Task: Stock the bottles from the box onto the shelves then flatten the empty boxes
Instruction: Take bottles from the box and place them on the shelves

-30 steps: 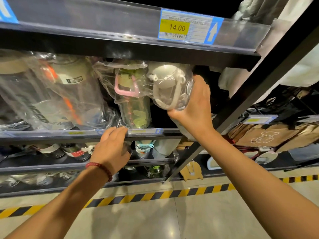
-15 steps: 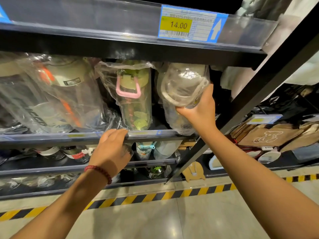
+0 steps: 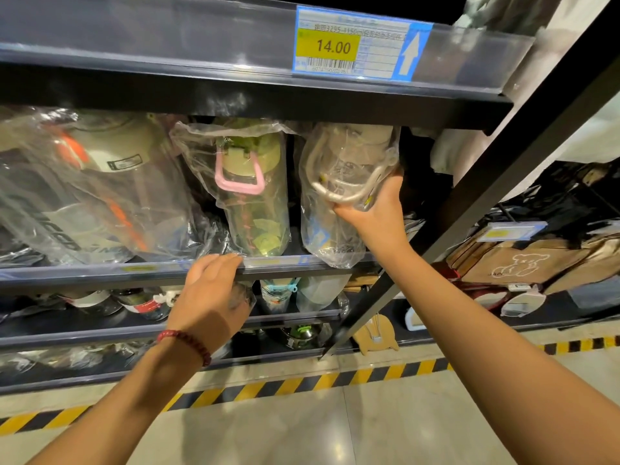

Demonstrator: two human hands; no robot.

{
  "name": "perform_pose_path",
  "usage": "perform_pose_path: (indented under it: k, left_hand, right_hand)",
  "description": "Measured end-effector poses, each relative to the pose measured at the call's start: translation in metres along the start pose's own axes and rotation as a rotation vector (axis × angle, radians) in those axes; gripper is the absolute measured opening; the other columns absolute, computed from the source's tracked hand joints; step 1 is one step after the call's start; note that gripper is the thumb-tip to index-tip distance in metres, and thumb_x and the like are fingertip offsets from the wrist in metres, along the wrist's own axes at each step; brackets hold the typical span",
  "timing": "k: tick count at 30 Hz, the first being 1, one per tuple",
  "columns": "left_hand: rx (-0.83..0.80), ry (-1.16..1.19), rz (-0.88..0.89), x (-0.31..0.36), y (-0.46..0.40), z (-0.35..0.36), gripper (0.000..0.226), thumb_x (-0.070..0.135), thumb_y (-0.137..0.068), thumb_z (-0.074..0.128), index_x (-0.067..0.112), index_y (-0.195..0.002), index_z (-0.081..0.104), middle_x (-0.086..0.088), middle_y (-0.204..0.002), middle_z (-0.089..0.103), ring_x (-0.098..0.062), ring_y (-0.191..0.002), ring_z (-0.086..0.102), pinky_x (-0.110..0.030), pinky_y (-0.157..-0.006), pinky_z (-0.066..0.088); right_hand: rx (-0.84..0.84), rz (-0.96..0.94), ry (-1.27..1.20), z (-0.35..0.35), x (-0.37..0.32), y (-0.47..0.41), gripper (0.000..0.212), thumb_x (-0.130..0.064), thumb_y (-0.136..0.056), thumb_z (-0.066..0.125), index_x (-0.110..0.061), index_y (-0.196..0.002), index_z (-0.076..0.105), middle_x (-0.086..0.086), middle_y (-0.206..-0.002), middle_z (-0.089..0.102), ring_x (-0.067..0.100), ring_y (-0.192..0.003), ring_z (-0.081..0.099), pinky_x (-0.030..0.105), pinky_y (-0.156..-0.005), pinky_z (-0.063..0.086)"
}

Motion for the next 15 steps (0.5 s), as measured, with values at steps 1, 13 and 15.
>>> perform_pose_path:
  k: [1,13,15]
  left_hand:
    - [-0.003,-0.002,0.002,0.001,0.0,0.0,0.052,0.016,-0.082,0.062,0.017,-0.131,0.045,0.002,-0.135,0.045,-0.017,-0.132,0.026,-0.029,-0.108,0.025]
    - [-0.036,0.168,-0.06,0.028,0.022,-0.06,0.063,0.028,-0.087,0.061,0.019,-0.143,0.034,-0.003,-0.145,0.04,-0.019,-0.132,0.039,-0.033,-0.109,0.032]
    - [0.016,0.282,-0.107,0.03,0.039,-0.09,0.06,0.025,-0.086,0.065,0.018,-0.14,0.039,-0.003,-0.141,0.045,-0.019,-0.13,0.043,-0.034,-0.108,0.035]
  right_hand:
    - [-0.005,-0.01,-0.02,0.001,-0.001,0.002,0.062,-0.018,-0.075,0.079,-0.014,-0.108,0.026,-0.011,-0.11,0.042,0.003,-0.102,0.049,0.018,-0.089,0.05]
    - [0.031,0.212,-0.085,-0.026,-0.019,0.072,0.069,-0.027,-0.08,0.074,-0.016,-0.137,0.037,0.004,-0.131,0.046,0.017,-0.119,0.049,0.025,-0.091,0.041]
    - [-0.031,0.257,-0.125,-0.02,-0.036,0.092,0.06,-0.026,-0.082,0.072,-0.015,-0.132,0.042,0.003,-0.126,0.049,0.016,-0.113,0.051,0.025,-0.088,0.04]
Point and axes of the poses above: each hand's wrist, its own y-axis away from the middle knuckle, its own z-axis out of the palm, x = y × z, the point moved 7 cm from there along -y, towards the middle knuckle
